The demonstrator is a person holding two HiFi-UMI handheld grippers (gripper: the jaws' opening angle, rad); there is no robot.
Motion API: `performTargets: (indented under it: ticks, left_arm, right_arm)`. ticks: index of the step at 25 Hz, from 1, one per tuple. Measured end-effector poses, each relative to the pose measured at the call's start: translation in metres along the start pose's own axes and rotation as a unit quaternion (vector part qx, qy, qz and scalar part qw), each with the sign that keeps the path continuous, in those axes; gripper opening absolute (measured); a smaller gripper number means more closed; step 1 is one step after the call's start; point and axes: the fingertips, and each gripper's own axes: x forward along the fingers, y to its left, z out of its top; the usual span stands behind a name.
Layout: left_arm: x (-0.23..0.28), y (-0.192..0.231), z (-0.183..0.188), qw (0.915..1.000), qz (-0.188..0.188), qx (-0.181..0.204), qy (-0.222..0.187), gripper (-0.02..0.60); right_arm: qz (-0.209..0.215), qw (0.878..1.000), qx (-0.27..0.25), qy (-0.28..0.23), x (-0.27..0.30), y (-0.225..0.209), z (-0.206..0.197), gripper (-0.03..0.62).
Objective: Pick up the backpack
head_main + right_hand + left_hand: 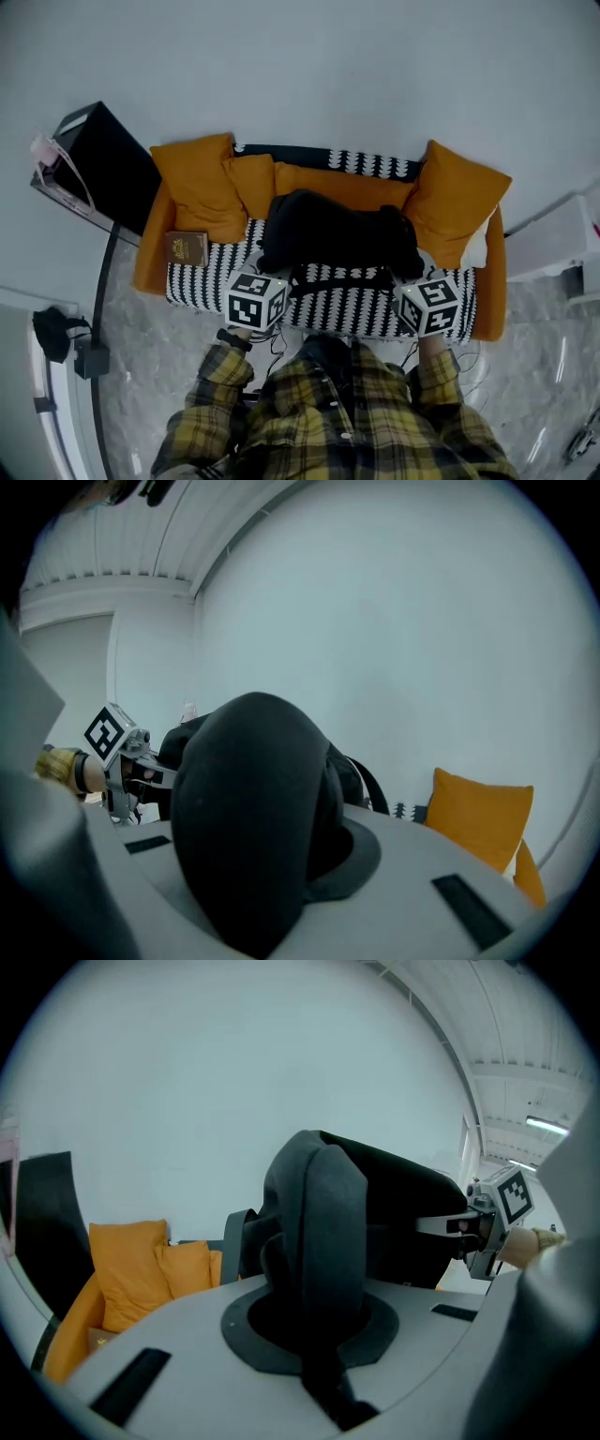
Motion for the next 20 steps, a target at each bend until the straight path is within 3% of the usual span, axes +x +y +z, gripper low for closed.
performTargets:
  ticks: [8,20]
  left_arm:
    - [-0.045,-0.014,0.046,0.9983,-0.007,0.017,-0.056,0.034]
    - [-0.089,-0.041,0.059,0.9958,-0.016,0.028,-0.085,0.034]
  right_arm:
    - [0.016,0.999,-0.009,-0.051,-0.036,0.017,0.045,0.029]
    - [0.036,0.996,-0.011,-0.086,-0.080,0.032,0.070,0.029]
